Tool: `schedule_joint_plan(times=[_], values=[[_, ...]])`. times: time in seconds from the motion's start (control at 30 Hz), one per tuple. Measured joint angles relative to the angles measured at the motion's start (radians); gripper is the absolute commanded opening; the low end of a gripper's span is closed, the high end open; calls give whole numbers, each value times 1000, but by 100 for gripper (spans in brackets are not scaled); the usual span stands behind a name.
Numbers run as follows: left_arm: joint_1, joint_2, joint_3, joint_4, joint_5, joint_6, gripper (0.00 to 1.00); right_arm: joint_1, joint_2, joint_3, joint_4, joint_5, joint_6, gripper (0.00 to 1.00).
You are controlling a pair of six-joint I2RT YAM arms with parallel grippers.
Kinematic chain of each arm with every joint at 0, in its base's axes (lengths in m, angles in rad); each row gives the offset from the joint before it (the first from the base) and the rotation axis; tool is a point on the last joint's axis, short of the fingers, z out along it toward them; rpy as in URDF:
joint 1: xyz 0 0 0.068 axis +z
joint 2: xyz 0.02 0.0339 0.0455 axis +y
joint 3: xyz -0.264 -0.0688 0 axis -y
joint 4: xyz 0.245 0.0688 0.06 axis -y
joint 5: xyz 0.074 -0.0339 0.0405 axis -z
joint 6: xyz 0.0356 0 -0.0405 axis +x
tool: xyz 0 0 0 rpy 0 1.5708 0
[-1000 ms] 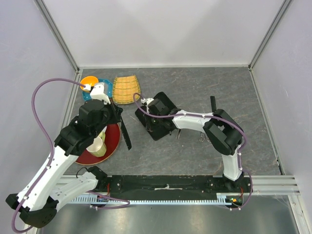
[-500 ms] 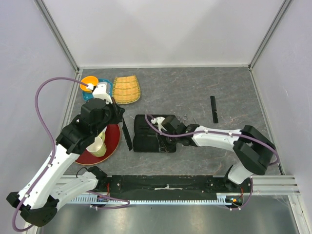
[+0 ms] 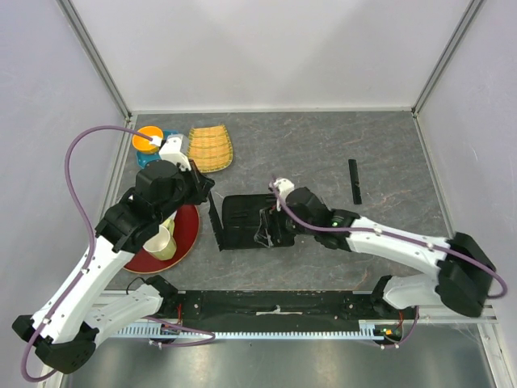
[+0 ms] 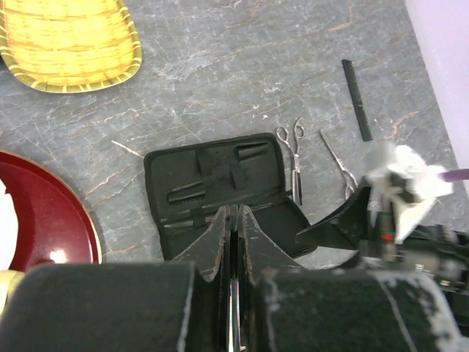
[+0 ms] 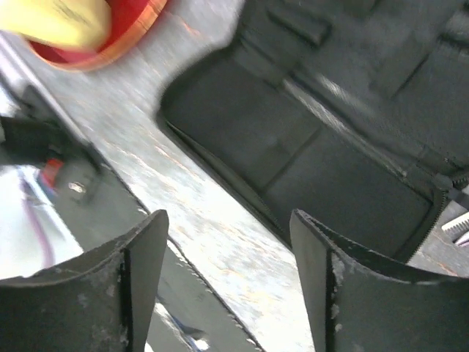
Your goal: Sort the hair-cutting tools
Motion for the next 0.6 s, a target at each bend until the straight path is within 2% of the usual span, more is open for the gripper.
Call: schedule_joint_plan(times=[0.13,0.27,0.4,0.6], values=[[0,0,14,39,23,-35,2,0,-190,-69,146,42,137,87],[0,0,21,147,53,-121,2,0,-331,-168,318,87,324,93],[0,9,21,308,66,-233,2,7,-377,-207,438,156,466,98],[0,50,30,480,58,-385,2,30,-390,-205,709,224,573,98]])
